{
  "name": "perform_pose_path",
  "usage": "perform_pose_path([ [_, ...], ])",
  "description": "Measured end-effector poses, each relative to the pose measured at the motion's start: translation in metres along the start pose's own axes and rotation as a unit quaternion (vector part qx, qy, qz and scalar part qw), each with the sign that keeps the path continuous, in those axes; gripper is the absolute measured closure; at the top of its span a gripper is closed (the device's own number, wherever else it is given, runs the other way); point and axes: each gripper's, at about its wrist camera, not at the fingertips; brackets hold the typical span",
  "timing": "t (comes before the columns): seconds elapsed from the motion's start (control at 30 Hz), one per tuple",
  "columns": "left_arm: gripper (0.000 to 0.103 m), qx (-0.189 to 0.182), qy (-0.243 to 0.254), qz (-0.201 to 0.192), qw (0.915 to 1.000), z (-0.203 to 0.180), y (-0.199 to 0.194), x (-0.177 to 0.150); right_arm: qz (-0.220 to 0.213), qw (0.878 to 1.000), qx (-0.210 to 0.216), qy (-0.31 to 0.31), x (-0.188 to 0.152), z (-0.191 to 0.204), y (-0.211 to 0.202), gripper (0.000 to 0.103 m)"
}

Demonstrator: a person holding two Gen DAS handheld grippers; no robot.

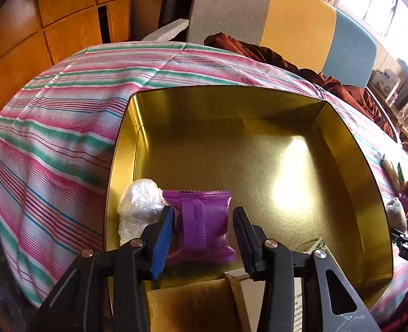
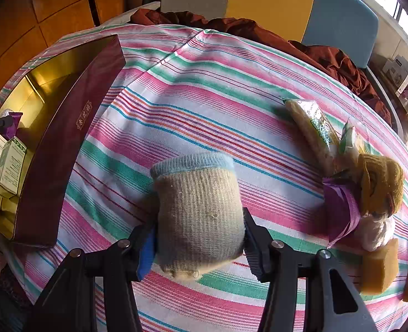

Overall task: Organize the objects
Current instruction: 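Carry the purple packet into the gold tray and open the left tool, then carry the knit sock into the tray and open the right tool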

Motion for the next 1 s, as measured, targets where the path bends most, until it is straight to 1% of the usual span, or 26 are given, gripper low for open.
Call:
perform_pose_path([
  [0.17,0.051,0.001,-0.005,-0.017,0.9998,-0.001,-0.01,-0.004,0.0,1.0,0.0,0.0,0.0,0.0,0.0,0.049],
  [0.23,0.047,0.002,-0.007,-0.027,0.9996,-0.002,-0.018,-0.007,0.0,1.0,0.0,0.0,0.0,0.0,0.0,0.049],
  [0.3,0.046,0.004,-0.008,-0.037,0.9993,-0.002,-0.027,-0.009,0.0,1.0,-0.001,0.0,0.0,0.0,0.0,0.049],
  [0.33,0.046,0.005,-0.009,-0.045,0.9989,-0.002,-0.033,-0.011,0.0,1.0,-0.001,-0.001,0.0,0.0,0.0,0.049],
  [0.4,0.045,0.019,-0.013,-0.067,0.9975,-0.004,-0.048,-0.013,-0.001,1.0,-0.003,-0.001,0.001,0.0,0.0,0.049],
  [0.43,0.041,0.024,-0.012,-0.084,0.9961,-0.005,-0.057,-0.016,-0.001,1.0,-0.004,-0.001,0.001,0.001,0.001,0.049],
  [0.5,0.035,0.02,-0.012,-0.108,0.9938,-0.008,-0.073,-0.023,-0.002,1.0,-0.009,-0.003,0.001,0.002,0.001,0.049],
  [0.6,0.034,0.013,-0.008,-0.13,0.9914,-0.012,-0.091,-0.031,-0.002,1.0,-0.011,-0.004,0.001,0.002,0.001,0.049],
  [0.77,0.034,0.0,-0.003,-0.134,0.991,-0.021,-0.103,-0.041,-0.003,1.0,-0.014,-0.005,0.001,0.003,0.001,0.049],
  [1.0,0.033,-0.012,0.02,-0.126,0.9917,-0.043,-0.108,-0.057,-0.004,1.0,-0.017,-0.006,0.001,0.004,0.001,0.049],
])
Point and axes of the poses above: each gripper's, at about its wrist camera, not at the fingertips, and y roughly the way its jaws point, z to its left, x to its top, and after that the axes turned 11 degrees about z, right-handed
